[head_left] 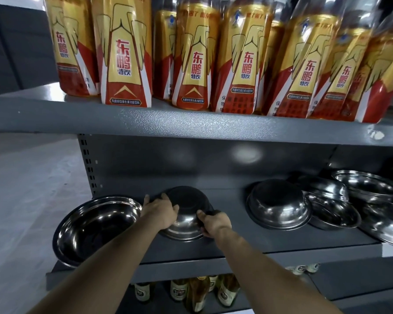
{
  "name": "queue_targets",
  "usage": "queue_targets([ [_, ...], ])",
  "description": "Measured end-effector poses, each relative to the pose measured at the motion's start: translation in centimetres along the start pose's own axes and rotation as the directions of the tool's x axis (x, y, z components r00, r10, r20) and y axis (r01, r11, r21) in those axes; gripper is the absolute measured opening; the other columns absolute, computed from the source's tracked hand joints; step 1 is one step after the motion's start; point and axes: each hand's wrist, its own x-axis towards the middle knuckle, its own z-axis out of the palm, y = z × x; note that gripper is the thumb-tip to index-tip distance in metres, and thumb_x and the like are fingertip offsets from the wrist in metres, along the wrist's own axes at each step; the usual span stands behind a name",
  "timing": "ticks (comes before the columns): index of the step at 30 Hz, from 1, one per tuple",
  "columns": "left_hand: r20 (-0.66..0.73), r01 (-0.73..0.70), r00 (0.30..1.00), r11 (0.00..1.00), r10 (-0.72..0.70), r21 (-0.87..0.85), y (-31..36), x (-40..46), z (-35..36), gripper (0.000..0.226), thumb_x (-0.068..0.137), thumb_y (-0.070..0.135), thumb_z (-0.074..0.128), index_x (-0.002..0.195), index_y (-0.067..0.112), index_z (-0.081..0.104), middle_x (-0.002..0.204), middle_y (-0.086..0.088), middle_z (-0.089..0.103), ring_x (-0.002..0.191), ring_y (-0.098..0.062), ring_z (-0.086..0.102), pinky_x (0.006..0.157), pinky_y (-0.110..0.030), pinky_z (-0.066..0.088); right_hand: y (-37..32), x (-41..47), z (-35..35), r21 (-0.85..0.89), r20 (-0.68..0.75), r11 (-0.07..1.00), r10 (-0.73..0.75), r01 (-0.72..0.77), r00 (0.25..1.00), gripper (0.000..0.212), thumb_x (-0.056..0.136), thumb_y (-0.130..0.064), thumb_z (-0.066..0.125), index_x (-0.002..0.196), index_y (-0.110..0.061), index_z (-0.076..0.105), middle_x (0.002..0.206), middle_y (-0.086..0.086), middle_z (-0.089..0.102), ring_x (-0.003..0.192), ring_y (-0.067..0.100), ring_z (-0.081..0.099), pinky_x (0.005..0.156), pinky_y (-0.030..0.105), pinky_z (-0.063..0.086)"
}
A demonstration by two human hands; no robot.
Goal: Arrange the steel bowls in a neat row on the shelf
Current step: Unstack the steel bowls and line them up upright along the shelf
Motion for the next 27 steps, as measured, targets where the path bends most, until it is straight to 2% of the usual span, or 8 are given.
queue_targets([
  [3, -0.038, -0.004, 0.999, 0.998, 0.002, -0.064, 0.0, -0.2, -0.3, 0.065, 0.099, 0.05, 0.034, 0.151, 0.011, 0.029, 0.139, -0.013, 0.056, 0.136, -0.023, 0.046, 0.124, -0.04, 0.0, -0.1, -0.2, -0.1, -0.001, -0.01, 1.0, -0.028, 0.028, 1.0, 0.044, 0.084, -0.038, 0.076, 0.106, 0.0, 0.067, 0.104, 0.019, 0.073, 0.099, 0.035, 0.071, 0.09, 0.045, 0.058],
  [6, -0.084, -0.001, 0.996, 0.995, -0.007, -0.1, 0.1, -0.6, -0.4, 0.068, 0.097, 0.052, 0.039, 0.152, 0.014, 0.027, 0.143, -0.014, 0.051, 0.139, -0.027, 0.04, 0.124, -0.039, 0.004, 0.1, -0.4, -0.6, -0.021, -0.04, 0.996, -0.087, 0.086, 0.995, 0.041, 0.084, -0.039, 0.075, 0.108, -0.006, 0.07, 0.097, 0.009, 0.075, 0.093, 0.027, 0.071, 0.088, 0.036, 0.058],
  [10, -0.162, -0.011, 0.986, 0.979, -0.023, -0.206, 0.8, -1.3, -1.1, 0.074, 0.096, 0.051, 0.045, 0.155, 0.017, 0.016, 0.147, -0.015, 0.044, 0.14, -0.032, 0.036, 0.123, -0.042, 0.012, -0.3, -1.2, -1.5, 0.03, -0.093, 0.985, -0.166, 0.17, 0.982, 0.039, 0.086, -0.03, 0.075, 0.118, -0.01, 0.064, 0.085, 0.0, 0.068, 0.081, 0.015, 0.058, 0.079, 0.022, 0.044],
  [15, -0.203, 0.013, 0.973, 0.911, -0.106, -0.413, 2.1, -2.5, -2.4, 0.084, 0.094, 0.053, 0.046, 0.157, 0.018, 0.004, 0.152, -0.015, 0.032, 0.133, -0.034, 0.044, 0.117, -0.047, 0.027, -1.2, -2.4, -2.7, 0.041, -0.137, 0.974, -0.216, 0.223, 0.967, 0.053, 0.082, -0.018, 0.078, 0.132, -0.012, 0.059, 0.096, -0.003, 0.062, 0.097, 0.019, 0.063, 0.086, 0.021, 0.043],
  [18, -0.216, -0.007, 0.967, 0.833, -0.135, -0.554, 2.6, -3.0, -2.9, 0.084, 0.094, 0.057, 0.043, 0.157, 0.017, 0.004, 0.153, -0.013, 0.028, 0.127, -0.035, 0.051, 0.103, -0.039, 0.04, -1.5, -3.0, -3.3, 0.058, -0.164, 0.969, -0.229, 0.241, 0.959, 0.055, 0.081, -0.013, 0.077, 0.133, -0.014, 0.058, 0.103, -0.002, 0.066, 0.099, 0.018, 0.062, 0.084, 0.018, 0.04],
  [20, -0.231, -0.017, 0.96, 0.793, -0.157, -0.609, 2.9, -3.5, -3.3, 0.083, 0.095, 0.058, 0.041, 0.157, 0.017, 0.005, 0.154, -0.011, 0.025, 0.125, -0.035, 0.052, 0.089, -0.033, 0.04, -1.6, -3.4, -3.5, 0.091, -0.184, 0.961, -0.243, 0.262, 0.953, 0.053, 0.081, -0.01, 0.075, 0.131, -0.014, 0.059, 0.105, -0.003, 0.068, 0.1, 0.018, 0.063, 0.086, 0.018, 0.04],
  [22, -0.243, -0.019, 0.952, 0.761, -0.184, -0.648, 3.2, -4.0, -3.7, 0.081, 0.095, 0.06, 0.038, 0.157, 0.016, 0.007, 0.156, -0.011, 0.023, 0.129, -0.035, 0.049, 0.093, -0.036, 0.041, -1.6, -3.9, -3.7, 0.131, -0.206, 0.952, -0.247, 0.277, 0.947, 0.047, 0.081, -0.008, 0.072, 0.126, -0.015, 0.06, 0.095, -0.008, 0.066, 0.093, 0.014, 0.061, 0.085, 0.018, 0.039],
  [27, -0.262, -0.042, 0.944, 0.716, -0.2, -0.697, 3.6, -5.5, -4.7, 0.08, 0.096, 0.063, 0.031, 0.157, 0.015, 0.012, 0.159, -0.013, 0.021, 0.136, -0.037, 0.041, 0.109, -0.042, 0.034, -2.0, -5.1, -4.3, 0.322, -0.192, 0.905, -0.226, 0.279, 0.955, 0.039, 0.086, -0.003, 0.059, 0.123, -0.015, 0.06, 0.107, 0.003, 0.072, 0.102, 0.019, 0.065, 0.105, 0.033, 0.047],
])
